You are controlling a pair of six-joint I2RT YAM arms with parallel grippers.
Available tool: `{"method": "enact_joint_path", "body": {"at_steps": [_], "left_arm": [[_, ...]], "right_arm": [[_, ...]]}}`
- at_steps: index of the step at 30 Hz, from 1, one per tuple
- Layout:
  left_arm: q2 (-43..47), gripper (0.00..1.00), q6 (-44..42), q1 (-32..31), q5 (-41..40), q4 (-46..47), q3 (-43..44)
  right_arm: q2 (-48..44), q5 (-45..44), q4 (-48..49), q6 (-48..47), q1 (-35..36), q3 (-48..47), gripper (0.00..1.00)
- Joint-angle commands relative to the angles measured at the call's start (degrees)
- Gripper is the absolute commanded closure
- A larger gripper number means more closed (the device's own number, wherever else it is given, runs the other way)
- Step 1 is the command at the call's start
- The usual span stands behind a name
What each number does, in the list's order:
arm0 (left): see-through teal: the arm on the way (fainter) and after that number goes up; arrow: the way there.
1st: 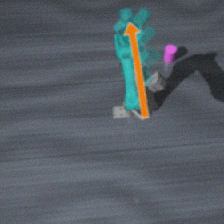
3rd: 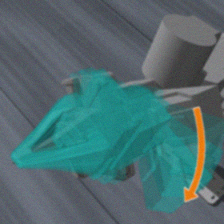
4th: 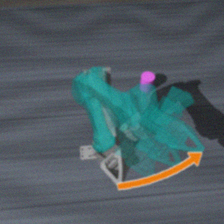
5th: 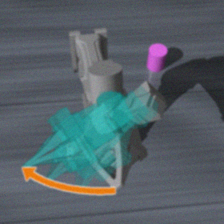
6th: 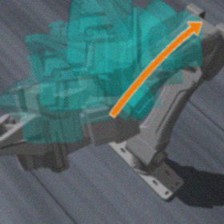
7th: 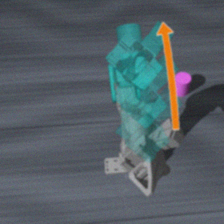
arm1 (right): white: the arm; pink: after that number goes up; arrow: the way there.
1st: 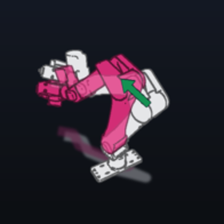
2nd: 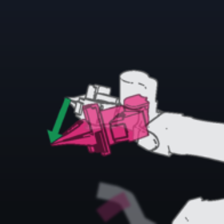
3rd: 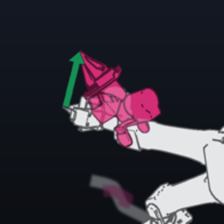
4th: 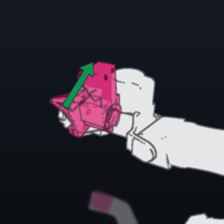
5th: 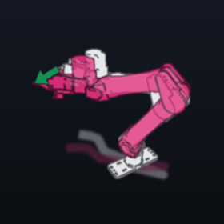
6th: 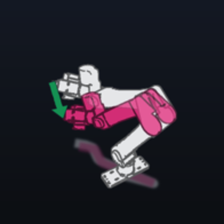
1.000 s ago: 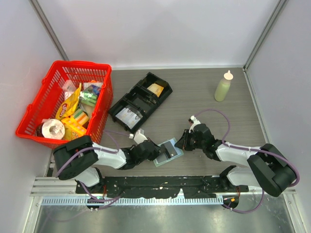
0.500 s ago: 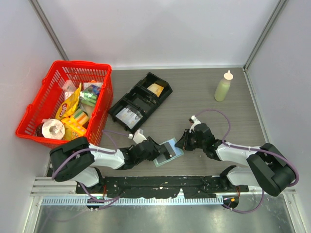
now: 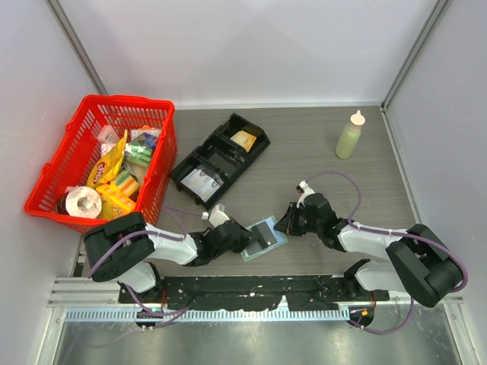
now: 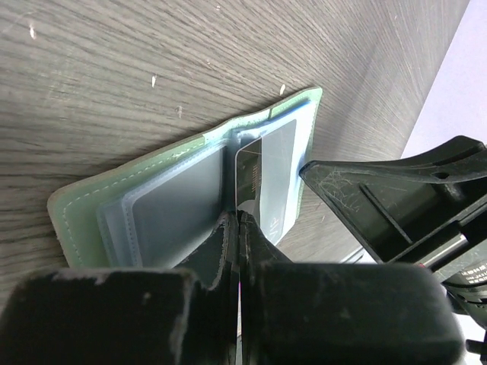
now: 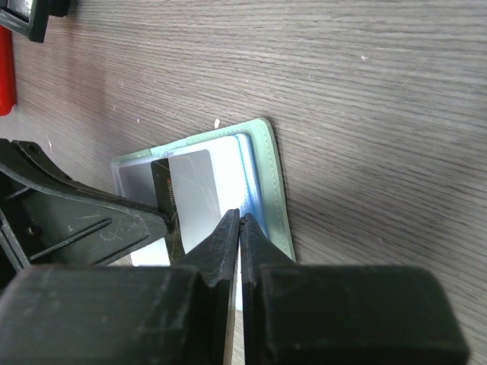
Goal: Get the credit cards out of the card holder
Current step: Remove the credit card from the card holder.
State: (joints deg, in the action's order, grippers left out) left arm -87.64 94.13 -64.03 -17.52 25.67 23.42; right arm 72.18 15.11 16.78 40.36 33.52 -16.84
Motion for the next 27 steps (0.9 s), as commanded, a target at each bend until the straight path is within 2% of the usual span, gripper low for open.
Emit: {"method": "enact_joint_path", "body": {"at_steps": [1, 6, 12, 18, 22, 27], "left_arm": [[2.7, 1.0, 0.0, -0.2, -1.8, -2.4, -1.9], [8.4, 1.0, -2.4, -0.2, -2.7, -7.7, -2.0], [16.7, 1.0, -9.6, -0.1, -4.2, -17.9, 0.0], [21.9, 1.0, -15.0, -0.1, -4.5, -21.9, 0.4], [23.3, 1.0, -18.9, 0.0, -4.2, -23.9, 1.4], [24.4, 1.0, -21.7, 0.0, -4.6, -27.2, 2.1]], "right_arm": [[1.2, -1.8, -2.4, -0.8, -0.2, 1.3, 0.92], [0.6, -2.0, -3.3, -0.9, -0.5, 0.9, 0.93], [-2.4, -2.7, -6.8, -2.1, -0.7, -0.9, 0.92], [-4.6, -2.5, -10.6, -4.1, -0.8, -3.9, 0.87], [-6.9, 0.0, -10.9, -5.0, -0.8, -5.3, 0.8], [-9.5, 5.8, -6.8, -7.7, -0.7, -5.8, 0.61]]}}
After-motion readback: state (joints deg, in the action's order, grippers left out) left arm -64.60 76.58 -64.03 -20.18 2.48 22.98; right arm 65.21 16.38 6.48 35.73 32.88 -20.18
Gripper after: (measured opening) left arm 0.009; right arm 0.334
